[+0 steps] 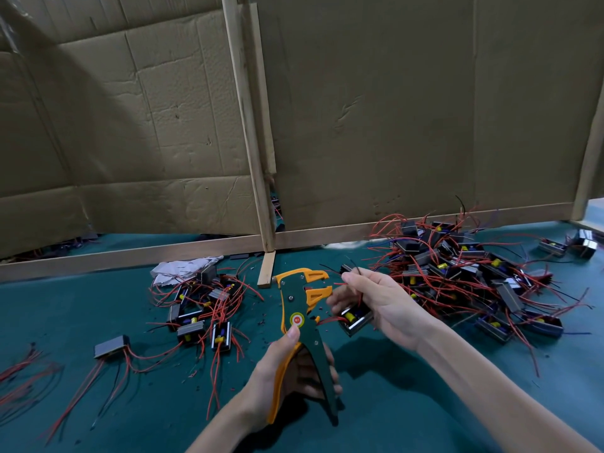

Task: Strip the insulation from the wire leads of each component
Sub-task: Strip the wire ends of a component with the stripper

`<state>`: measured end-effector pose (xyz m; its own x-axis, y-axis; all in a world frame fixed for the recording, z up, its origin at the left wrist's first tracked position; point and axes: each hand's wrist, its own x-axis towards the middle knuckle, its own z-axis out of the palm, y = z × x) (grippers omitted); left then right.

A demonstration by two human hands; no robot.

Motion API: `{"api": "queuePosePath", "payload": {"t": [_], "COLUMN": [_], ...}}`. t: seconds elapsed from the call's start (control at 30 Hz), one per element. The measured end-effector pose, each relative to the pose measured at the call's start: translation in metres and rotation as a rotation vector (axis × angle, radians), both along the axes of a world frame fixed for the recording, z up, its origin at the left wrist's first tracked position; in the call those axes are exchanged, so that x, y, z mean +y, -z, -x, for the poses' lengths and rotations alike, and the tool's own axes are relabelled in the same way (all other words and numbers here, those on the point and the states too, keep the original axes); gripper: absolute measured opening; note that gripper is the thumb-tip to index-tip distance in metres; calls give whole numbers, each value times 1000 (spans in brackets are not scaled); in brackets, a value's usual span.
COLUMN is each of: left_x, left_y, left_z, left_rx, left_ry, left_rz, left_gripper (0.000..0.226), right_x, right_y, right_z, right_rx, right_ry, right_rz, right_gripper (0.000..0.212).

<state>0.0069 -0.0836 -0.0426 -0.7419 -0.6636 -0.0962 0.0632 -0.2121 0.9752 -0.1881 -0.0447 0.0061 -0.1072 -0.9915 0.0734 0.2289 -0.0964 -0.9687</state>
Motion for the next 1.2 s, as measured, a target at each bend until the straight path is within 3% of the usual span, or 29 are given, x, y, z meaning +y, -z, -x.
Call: {"api": "queuePosePath", "payload": {"t": [0.3,0.5,0.63,0.87,0.97,1.07,1.13,1.2], "left_x": [0,6,6,-1,-1,-2,-2,-2], "left_y": [3,6,4,3,2,2,2,2], "left_z": [1,6,6,5,5,5,4,4], "left_rx": [-15,-57,27,90,106,108,106,98], "left_ry": [-12,-228,-151,-134,-147,-139,-135,-140], "left_rz": [-50,-10,-54,-40,-58,-62,-59,-51], "left_gripper": [67,71,55,66,68,68,68,67], "right_x": [1,1,1,1,0,-4,-8,-18], "right_y": [0,0,1,-6,-19,-40,-52,-58], "right_z": [-1,-5,-7,3,14,40,62,92], "right_rx": [18,17,11,140,196,329,514,871], "right_ry": [19,-10,-10,116,245,545,788,1003], "right_rz": [26,37,48,136,216,401,467,321], "right_gripper": [24,24,22,27,28,29,25,20]}}
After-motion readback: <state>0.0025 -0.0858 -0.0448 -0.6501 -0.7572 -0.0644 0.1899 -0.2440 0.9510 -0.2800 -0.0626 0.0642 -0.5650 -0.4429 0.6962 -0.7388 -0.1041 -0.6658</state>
